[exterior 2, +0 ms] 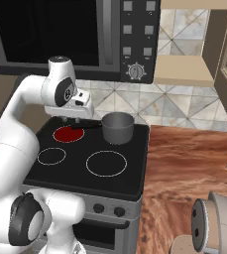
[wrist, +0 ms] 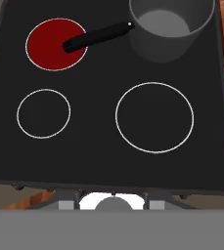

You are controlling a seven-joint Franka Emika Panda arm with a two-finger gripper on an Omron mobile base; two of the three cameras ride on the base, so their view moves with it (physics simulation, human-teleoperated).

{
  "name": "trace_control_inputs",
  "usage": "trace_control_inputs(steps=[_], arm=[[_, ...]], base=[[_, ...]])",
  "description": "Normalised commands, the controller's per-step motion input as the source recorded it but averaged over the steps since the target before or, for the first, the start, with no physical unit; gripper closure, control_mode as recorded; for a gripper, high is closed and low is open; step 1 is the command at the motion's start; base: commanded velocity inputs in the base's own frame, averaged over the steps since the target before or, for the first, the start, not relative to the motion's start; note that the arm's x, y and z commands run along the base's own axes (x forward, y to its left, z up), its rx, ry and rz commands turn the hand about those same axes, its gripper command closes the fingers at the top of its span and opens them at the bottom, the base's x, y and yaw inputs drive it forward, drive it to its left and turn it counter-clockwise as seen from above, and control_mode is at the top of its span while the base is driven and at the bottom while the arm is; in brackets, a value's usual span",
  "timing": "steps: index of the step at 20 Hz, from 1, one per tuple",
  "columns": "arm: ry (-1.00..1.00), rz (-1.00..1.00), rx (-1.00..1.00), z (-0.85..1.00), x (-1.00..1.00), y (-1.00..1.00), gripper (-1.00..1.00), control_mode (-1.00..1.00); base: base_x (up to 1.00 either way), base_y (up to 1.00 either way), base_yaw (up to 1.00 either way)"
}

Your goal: Turn off the rear left burner of the stove.

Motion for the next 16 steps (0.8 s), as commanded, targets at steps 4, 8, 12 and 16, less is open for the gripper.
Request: trace_control_inputs(steps=[4, 8, 12, 16], arm=[[0.0, 0.01, -0.06, -0.09, -0.13, 0.0, -1.0, -1.0], [0.0, 0.02, -0.05, -0.18, -0.54, 0.0, -1.0, -1.0], [-0.02, 0.08, -0.1, -0.22, -0.68, 0.02, -1.0, -1.0], [-0.01, 0.13, -0.17, -0.21, -0.65, 0.25, -1.0, -1.0]], base=[[0.0, 0.0, 0.0], [0.0, 0.0, 0.0], [0.0, 0.0, 0.0], [0.0, 0.0, 0.0]])
